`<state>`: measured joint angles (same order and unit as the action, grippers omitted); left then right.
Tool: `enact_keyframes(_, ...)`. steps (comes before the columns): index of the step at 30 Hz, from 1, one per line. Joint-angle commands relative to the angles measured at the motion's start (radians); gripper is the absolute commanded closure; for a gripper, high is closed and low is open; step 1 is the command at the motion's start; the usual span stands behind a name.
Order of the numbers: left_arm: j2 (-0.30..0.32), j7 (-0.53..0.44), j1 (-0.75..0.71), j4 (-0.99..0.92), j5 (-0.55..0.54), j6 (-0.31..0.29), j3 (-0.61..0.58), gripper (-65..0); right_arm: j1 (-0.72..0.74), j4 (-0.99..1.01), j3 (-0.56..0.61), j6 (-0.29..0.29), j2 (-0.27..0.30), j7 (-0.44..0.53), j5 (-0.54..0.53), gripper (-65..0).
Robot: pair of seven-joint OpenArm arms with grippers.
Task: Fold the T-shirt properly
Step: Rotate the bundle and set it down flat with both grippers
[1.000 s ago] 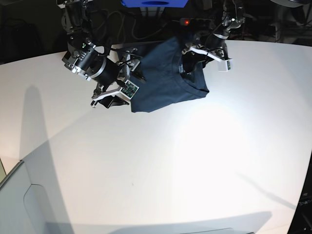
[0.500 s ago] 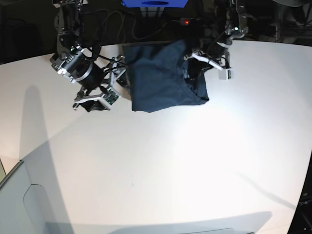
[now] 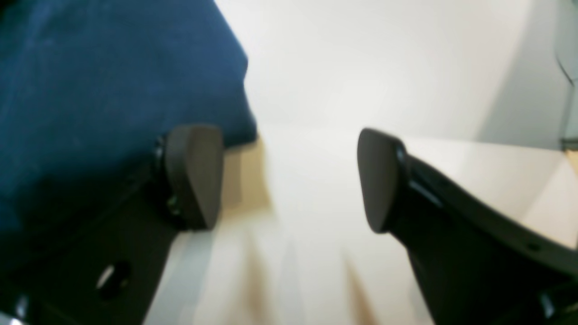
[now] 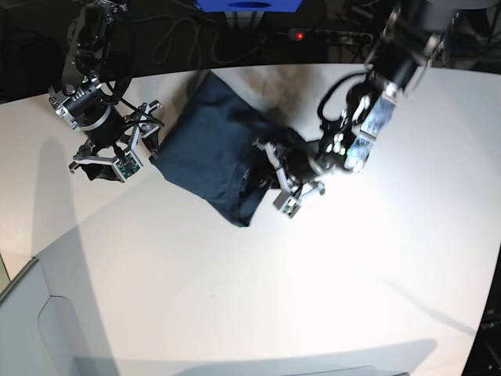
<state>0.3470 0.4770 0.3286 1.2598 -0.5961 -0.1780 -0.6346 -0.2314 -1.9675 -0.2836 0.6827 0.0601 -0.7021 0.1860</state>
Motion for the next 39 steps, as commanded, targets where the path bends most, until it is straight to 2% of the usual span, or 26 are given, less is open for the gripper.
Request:
enact_keyframes(1, -0.001, -0.017, 0.079, -0.025, -0.011, 0.005, -0.040, 0.0, -0.004, -0.019, -0.013, 0.015, 0.002, 0.022, -0.012, -44.4)
enact_keyframes(5, -0.078, -0.024, 0.263, -0.170, -0.003, -0.001, -0.232, 0.0, -0.021, -0.019, -0.055, 0.015, -0.001, 0.022, -0.012, -44.4)
enact_keyframes(6, -0.098, -0.025, 0.303, -0.210, -0.003, -0.024, -0.282, 0.0, -0.023, -0.019, -0.067, 0.015, -0.010, 0.022, -0.012, -44.4)
enact_keyframes(10, -0.197, -0.031, 0.416, -0.363, 0.038, -0.202, -0.429, 0.0, -0.035, -0.019, -0.154, 0.015, -0.047, 0.022, -0.012, -44.4)
enact_keyframes(13, -0.250, -0.070, 0.438, -0.404, 0.153, -0.259, -0.457, 0.0, -0.039, -0.019, -0.176, 0.015, -0.055, 0.022, -0.012, -44.4)
enact_keyframes(18, -0.302, -0.073, 0.438, -0.406, 0.345, -0.271, -0.457, 0.0, -0.043, -0.019, -0.176, 0.015, -0.055, 0.022, -0.010, -44.7)
enact_keyframes(19, -0.306, -0.073, 0.438, -0.406, 0.364, -0.271, -0.457, -0.9, -0.044, -0.019, -0.176, 0.015, -0.055, 0.022, -0.010, -44.7)
enact_keyframes(23, -0.309, -0.074, 0.441, -0.404, 0.397, -0.271, -0.457, -17.4, -0.056, -0.020, -0.176, 0.015, -0.055, 0.022, -0.012, -44.5)
enact_keyframes(25, -0.308, -0.079, 0.450, -0.392, 0.397, -0.271, -0.456, -22.1, -0.058, -0.020, -0.176, 0.015, -0.055, 0.022, -0.012, -44.4)
enact_keyframes(32, -0.259, -0.070, 0.462, -0.239, 0.402, -0.263, -0.426, -21.6, -0.056, -0.020, -0.176, 0.015, -0.055, 0.022, -0.010, -44.4)
enact_keyframes(37, -0.234, 0.002, 0.452, -0.130, 0.402, -0.263, -0.281, -21.6, -0.055, -0.020, -0.173, 0.015, -0.055, 0.022, -0.010, -44.1)
enact_keyframes(39, -0.227, 0.022, 0.432, -0.082, 0.402, -0.268, -0.210, -21.7, -0.053, -0.020, -0.171, 0.015, -0.055, 0.022, -0.010, -40.7)
